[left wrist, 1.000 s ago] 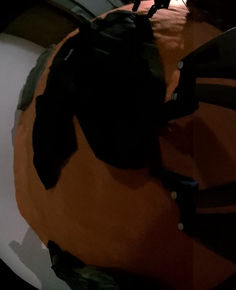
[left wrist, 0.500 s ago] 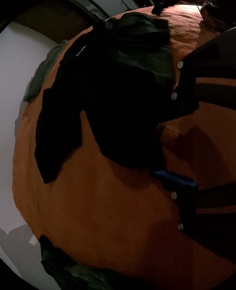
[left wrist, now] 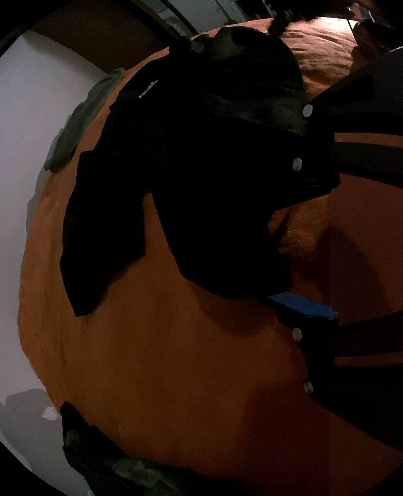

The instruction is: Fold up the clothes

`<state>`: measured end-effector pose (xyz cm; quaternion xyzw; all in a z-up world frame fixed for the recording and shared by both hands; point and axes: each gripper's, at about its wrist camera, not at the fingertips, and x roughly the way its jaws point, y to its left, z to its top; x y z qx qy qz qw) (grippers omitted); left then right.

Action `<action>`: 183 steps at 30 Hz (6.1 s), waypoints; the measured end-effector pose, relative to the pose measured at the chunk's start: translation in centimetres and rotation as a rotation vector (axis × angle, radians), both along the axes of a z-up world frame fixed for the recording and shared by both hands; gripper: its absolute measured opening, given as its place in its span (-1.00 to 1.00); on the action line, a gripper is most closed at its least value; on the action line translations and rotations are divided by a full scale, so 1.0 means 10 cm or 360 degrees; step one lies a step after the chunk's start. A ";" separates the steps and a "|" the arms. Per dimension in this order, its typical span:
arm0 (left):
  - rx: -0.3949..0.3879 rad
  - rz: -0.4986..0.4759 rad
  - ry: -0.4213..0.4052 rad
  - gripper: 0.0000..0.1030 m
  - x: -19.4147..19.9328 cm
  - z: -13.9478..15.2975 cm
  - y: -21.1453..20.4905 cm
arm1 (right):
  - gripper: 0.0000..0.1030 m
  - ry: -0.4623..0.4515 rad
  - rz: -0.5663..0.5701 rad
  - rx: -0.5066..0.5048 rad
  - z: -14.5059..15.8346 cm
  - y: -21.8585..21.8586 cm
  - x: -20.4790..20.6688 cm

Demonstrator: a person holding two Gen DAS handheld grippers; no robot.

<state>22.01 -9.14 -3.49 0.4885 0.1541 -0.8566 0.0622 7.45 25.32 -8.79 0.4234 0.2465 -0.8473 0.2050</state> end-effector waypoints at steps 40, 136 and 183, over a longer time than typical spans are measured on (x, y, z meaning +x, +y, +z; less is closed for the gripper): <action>-0.0058 -0.0344 0.0085 0.07 -0.05 -0.05 0.68 | 0.25 -0.0172 -0.0446 -0.0102 -0.06 1.28 -0.39; -0.0428 -0.0593 0.0015 0.09 -0.22 0.11 1.21 | -0.92 -0.0384 -0.1081 -0.0645 -0.09 2.04 -0.86; -0.0583 -0.0917 -0.0084 -0.79 1.37 0.59 0.87 | -0.50 -0.0777 -0.0567 -0.0130 -0.23 1.81 1.19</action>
